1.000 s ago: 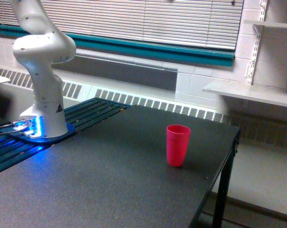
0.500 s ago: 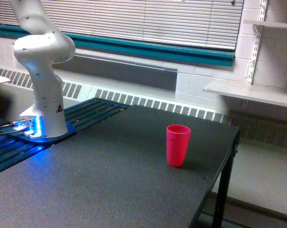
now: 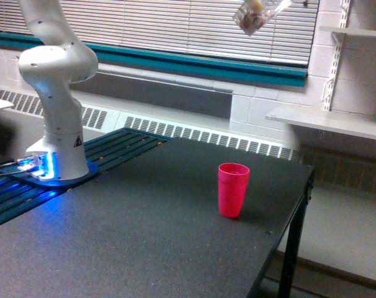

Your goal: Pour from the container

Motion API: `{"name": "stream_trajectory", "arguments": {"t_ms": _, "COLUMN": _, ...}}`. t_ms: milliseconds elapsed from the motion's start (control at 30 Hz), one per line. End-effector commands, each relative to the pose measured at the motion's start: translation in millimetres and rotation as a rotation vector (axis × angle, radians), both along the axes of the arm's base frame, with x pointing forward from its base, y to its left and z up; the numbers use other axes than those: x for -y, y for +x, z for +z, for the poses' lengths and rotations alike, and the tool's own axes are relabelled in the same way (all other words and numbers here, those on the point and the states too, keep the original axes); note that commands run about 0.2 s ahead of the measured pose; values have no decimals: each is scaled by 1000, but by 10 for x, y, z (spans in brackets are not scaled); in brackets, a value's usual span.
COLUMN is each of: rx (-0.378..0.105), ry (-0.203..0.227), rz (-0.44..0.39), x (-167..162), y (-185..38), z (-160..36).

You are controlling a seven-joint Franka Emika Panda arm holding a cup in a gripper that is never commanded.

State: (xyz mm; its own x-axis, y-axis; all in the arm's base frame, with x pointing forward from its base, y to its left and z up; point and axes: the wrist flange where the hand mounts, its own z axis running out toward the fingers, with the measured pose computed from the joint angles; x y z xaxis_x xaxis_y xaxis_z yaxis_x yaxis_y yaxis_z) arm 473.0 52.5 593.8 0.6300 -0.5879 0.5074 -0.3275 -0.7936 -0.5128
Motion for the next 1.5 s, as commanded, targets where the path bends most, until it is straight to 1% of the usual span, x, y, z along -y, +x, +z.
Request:
{"name": "stream_trajectory", "arguments": {"t_ms": 33, "rx": -9, "ry": -42, "rz": 44, "x": -18, "y": -2, "z": -164}}
{"name": "stream_trajectory", "arguments": {"t_ms": 233, "rx": -58, "ry": -55, "rz": 48, "x": 12, "y": 12, "z": -417}}
{"name": "stream_trajectory", "arguments": {"t_ms": 500, "rx": -105, "ry": -74, "rz": 32, "x": 76, "y": 28, "z": -715}}
{"name": "stream_trajectory", "arguments": {"t_ms": 633, "rx": -133, "ry": -76, "rz": 21, "x": 134, "y": 39, "z": -877}}
{"name": "stream_trajectory", "arguments": {"t_ms": 833, "rx": -159, "ry": -89, "rz": 10, "x": 166, "y": 44, "z": -1087}}
{"name": "stream_trajectory", "arguments": {"t_ms": 1067, "rx": -195, "ry": -121, "rz": 11, "x": 139, "y": 20, "z": -1326}}
{"name": "stream_trajectory", "arguments": {"t_ms": 1267, "rx": -224, "ry": -123, "rz": 0, "x": 186, "y": -35, "z": -1520}}
{"name": "stream_trajectory", "arguments": {"t_ms": 1400, "rx": -253, "ry": -126, "rz": -8, "x": 230, "y": -79, "z": -1636}}
{"name": "stream_trajectory", "arguments": {"t_ms": 1500, "rx": -265, "ry": -135, "rz": -18, "x": 251, "y": -113, "z": -1704}}
